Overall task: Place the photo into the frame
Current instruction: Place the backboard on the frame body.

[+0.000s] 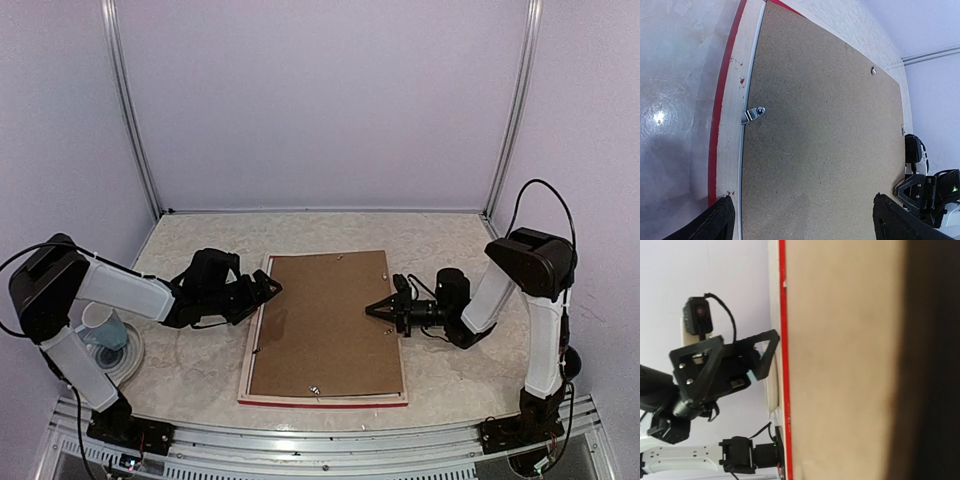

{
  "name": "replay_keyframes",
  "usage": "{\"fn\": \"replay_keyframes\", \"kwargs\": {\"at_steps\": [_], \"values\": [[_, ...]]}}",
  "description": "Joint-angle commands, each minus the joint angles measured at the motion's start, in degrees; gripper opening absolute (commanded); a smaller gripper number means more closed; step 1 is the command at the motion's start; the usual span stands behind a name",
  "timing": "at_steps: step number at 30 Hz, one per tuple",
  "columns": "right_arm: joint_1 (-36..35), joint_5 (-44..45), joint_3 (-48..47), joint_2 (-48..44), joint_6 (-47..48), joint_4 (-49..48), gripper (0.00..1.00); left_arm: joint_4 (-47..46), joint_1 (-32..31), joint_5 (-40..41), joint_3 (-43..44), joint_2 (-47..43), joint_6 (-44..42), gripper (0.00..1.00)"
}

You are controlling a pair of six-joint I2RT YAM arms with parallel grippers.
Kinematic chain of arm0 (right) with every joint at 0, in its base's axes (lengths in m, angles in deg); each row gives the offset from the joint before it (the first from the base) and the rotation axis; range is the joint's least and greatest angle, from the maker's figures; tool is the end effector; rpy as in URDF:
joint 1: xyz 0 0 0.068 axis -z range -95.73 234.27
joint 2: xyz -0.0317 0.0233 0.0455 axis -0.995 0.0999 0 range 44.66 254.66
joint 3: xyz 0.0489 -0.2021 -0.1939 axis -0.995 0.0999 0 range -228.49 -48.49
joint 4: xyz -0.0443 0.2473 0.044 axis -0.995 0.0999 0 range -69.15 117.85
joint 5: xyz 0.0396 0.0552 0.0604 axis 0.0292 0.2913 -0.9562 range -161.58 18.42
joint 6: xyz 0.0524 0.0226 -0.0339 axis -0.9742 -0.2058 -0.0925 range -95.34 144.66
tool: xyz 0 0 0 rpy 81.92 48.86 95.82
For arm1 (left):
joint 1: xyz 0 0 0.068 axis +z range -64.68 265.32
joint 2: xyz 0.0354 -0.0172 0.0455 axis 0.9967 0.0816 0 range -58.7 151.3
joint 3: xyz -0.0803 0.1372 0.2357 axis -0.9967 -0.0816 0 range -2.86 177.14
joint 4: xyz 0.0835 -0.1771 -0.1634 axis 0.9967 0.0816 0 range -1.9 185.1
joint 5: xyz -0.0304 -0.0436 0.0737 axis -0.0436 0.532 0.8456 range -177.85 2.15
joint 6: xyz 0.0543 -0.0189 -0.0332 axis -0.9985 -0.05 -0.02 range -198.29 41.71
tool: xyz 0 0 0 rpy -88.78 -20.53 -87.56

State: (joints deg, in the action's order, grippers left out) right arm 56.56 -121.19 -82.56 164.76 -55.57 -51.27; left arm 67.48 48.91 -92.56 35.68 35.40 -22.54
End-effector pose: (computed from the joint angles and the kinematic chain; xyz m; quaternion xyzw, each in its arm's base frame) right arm 0.2821 0.1933 0.0927 0.0845 0.7555 0.6467 0.0619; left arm 0.2610 -0.1979 0.1537 -0.1301 0.8766 -0.3579 0.2942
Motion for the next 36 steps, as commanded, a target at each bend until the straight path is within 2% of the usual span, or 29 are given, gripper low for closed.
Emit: {"fn": "replay_keyframes", "kwargs": {"at_steps": [1, 12, 19, 27, 36], "values": [[-1.3, 0.8, -2.7, -2.2, 4.3, 6.2, 0.17, 3.0, -0.1, -1.5, -1.9, 2.2, 0.6, 0.95], [-2.1, 2.7, -6.0, -5.9, 11.3, 20.0, 0.27, 2.4, -0.1, -2.0, -2.2, 2.6, 0.6, 0.95], [-2.1, 5.2, -8.5, -10.3, 17.7, 33.6, 0.41, 2.4, 0.1, -2.0, -2.2, 2.7, 0.6, 0.95], [-2.5, 10.9, -12.7, -15.6, 26.7, 50.3, 0.48, 2.1, 0.2, -2.5, -2.1, 2.8, 0.7, 0.95], [-5.3, 11.5, -14.3, -13.9, 26.3, 51.5, 0.54, 1.8, 0.2, -2.9, -2.0, 3.1, 1.1, 0.95]]}}
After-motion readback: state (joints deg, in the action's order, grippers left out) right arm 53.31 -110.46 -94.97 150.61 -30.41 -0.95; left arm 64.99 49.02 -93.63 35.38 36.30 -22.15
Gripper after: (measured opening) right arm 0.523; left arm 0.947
